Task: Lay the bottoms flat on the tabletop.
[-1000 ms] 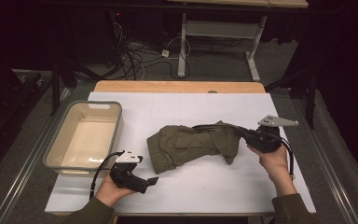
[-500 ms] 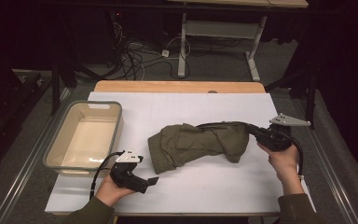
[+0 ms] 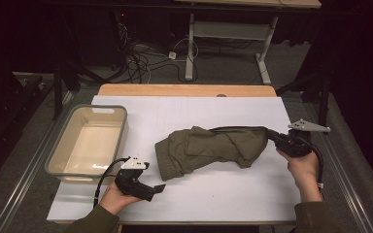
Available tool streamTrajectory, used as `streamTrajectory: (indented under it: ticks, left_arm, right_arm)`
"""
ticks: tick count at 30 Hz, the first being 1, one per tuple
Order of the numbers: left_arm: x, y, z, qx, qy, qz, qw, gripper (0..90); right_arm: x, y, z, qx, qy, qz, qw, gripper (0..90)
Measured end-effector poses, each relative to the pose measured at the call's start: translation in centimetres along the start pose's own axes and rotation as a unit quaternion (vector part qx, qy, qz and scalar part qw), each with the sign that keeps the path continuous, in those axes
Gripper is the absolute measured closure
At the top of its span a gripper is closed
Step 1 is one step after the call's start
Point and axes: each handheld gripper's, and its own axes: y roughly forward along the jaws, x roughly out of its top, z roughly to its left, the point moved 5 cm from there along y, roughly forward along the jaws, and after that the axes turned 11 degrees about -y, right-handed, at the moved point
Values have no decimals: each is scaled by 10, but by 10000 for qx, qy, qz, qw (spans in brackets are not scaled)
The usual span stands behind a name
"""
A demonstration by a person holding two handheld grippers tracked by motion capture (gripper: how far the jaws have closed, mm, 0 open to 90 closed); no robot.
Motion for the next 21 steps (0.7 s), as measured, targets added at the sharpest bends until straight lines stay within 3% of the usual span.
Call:
streamTrajectory:
  ticks: [15,21]
  left_arm:
    - [0,0,0,-3,-11,-9,10000,0]
    - [0,0,0,-10,-23,-22,10000,0]
  right_arm:
    - [-23,-6,-32,-472,365,211,9980,868]
    - [-34,-7,-43,-674,482,445,9956,868]
